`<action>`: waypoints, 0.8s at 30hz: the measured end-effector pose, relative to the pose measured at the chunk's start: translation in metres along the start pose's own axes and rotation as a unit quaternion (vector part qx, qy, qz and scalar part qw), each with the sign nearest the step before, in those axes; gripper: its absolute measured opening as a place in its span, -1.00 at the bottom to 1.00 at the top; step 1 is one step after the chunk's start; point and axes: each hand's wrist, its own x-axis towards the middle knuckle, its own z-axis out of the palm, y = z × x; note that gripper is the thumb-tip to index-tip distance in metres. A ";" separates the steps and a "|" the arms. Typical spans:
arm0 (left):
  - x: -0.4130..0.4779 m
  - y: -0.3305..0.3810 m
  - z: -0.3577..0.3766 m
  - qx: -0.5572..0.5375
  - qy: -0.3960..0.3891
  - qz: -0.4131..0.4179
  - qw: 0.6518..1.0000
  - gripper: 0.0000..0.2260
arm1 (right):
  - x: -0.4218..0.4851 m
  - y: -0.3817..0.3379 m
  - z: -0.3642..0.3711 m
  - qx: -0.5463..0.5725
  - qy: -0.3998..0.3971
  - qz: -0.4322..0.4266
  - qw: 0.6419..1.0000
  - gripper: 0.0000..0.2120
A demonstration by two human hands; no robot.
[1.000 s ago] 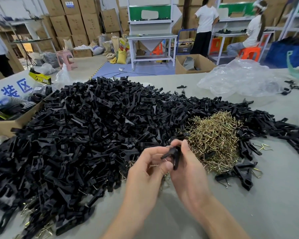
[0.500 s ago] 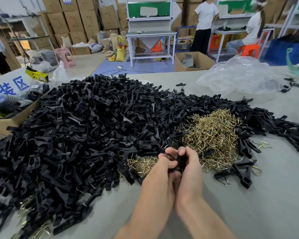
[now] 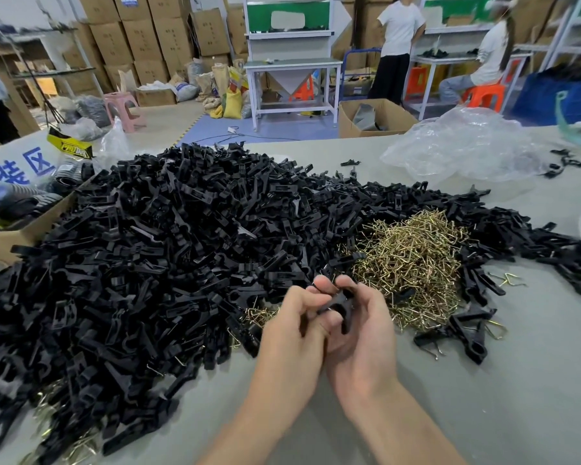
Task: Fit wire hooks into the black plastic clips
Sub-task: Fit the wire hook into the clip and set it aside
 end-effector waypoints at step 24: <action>-0.011 -0.009 -0.012 0.008 0.072 0.029 0.997 -0.71 | -0.003 -0.034 -0.021 -0.331 0.047 -0.204 0.920 -0.88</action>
